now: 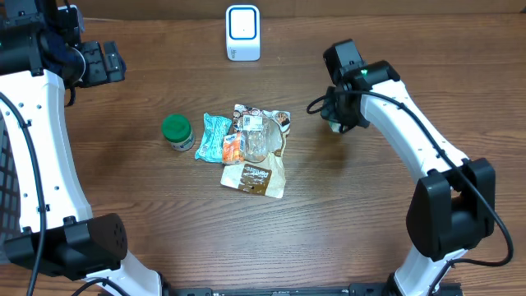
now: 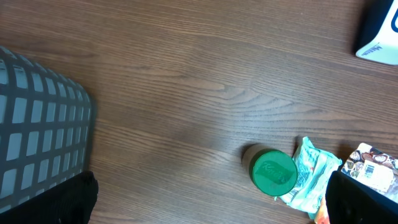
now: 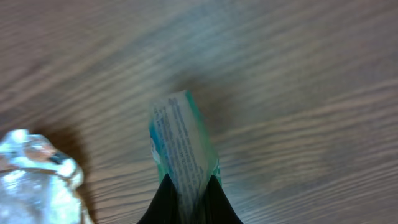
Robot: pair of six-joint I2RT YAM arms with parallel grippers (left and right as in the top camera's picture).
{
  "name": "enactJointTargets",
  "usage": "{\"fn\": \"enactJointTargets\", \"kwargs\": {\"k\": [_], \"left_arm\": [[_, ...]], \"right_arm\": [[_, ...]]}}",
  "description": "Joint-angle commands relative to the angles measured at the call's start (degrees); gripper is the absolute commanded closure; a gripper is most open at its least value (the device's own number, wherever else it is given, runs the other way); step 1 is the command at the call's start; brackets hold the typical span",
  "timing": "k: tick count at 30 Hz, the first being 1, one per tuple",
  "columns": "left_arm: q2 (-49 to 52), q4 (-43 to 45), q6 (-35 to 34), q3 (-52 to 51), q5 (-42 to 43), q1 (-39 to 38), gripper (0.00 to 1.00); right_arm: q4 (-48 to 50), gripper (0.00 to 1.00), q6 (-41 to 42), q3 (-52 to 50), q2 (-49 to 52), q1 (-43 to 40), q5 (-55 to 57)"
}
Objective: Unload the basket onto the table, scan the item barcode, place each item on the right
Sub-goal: 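Carry the green Kleenex pack right and set it on the table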
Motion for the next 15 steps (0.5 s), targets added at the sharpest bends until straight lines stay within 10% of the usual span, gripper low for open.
{"fn": "enactJointTargets", "kwargs": {"k": [1,7,9,15], "left_arm": [[0.5,0.0,1.5,-0.1,0.5,-0.1,0.0],[0.5,0.0,1.5,-0.1,0.5,-0.1,0.0],[0.5,0.0,1.5,-0.1,0.5,-0.1,0.01],[0.5,0.0,1.5,-0.1,0.5,-0.1,0.0]], "right_arm": [[-0.2,0.96,1.6,-2.0,-0.4,-1.6,-1.4],[-3.7,0.44,1.6,-1.8,-0.4,-3.1,-2.5],[-4.9,0.04,1.6,-1.3,-0.4,-3.5,-2.4],[-10.2,0.0,-0.2,3.6,-0.4,-3.8,-3.7]]}}
